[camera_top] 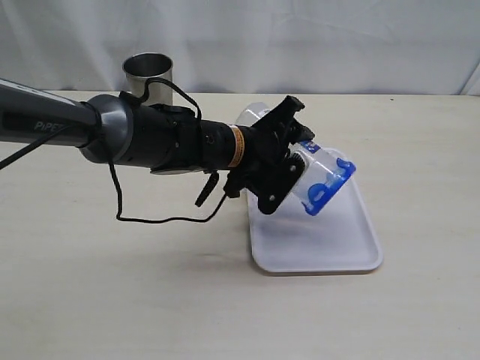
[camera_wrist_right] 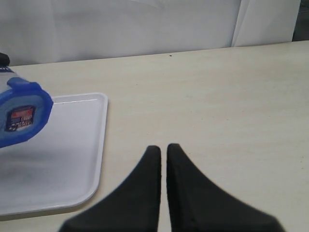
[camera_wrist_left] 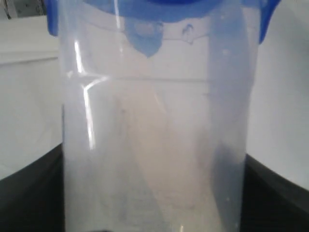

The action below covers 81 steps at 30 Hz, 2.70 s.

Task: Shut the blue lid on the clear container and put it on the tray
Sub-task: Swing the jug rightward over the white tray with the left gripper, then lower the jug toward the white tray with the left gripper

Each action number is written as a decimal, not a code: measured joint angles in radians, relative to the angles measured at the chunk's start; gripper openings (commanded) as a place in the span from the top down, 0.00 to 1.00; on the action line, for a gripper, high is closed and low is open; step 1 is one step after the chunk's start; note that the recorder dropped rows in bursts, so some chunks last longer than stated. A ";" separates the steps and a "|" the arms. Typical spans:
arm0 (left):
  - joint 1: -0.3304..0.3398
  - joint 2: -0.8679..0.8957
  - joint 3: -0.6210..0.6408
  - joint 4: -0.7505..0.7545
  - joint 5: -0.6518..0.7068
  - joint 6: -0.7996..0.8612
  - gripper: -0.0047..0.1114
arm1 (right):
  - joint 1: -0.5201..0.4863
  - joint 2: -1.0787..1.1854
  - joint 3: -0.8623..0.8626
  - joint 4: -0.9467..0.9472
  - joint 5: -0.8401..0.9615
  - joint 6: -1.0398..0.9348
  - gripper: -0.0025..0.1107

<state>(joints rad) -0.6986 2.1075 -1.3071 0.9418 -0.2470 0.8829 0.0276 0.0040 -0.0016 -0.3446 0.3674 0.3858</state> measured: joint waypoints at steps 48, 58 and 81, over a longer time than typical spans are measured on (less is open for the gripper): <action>0.137 0.340 -0.139 0.249 -0.824 -1.554 0.96 | 0.000 0.000 0.000 0.000 0.000 0.000 0.94; 0.166 0.358 -0.139 0.321 -0.938 -1.562 0.96 | 0.000 0.000 0.000 0.000 0.000 0.000 0.94; 0.166 0.358 -0.139 0.321 -0.940 -1.560 0.96 | 0.000 0.000 0.000 -0.152 0.000 0.000 0.94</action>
<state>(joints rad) -0.5326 2.4659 -1.4462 1.2632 -1.1872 -0.6768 0.0276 0.0040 -0.0016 -0.4970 0.3674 0.3858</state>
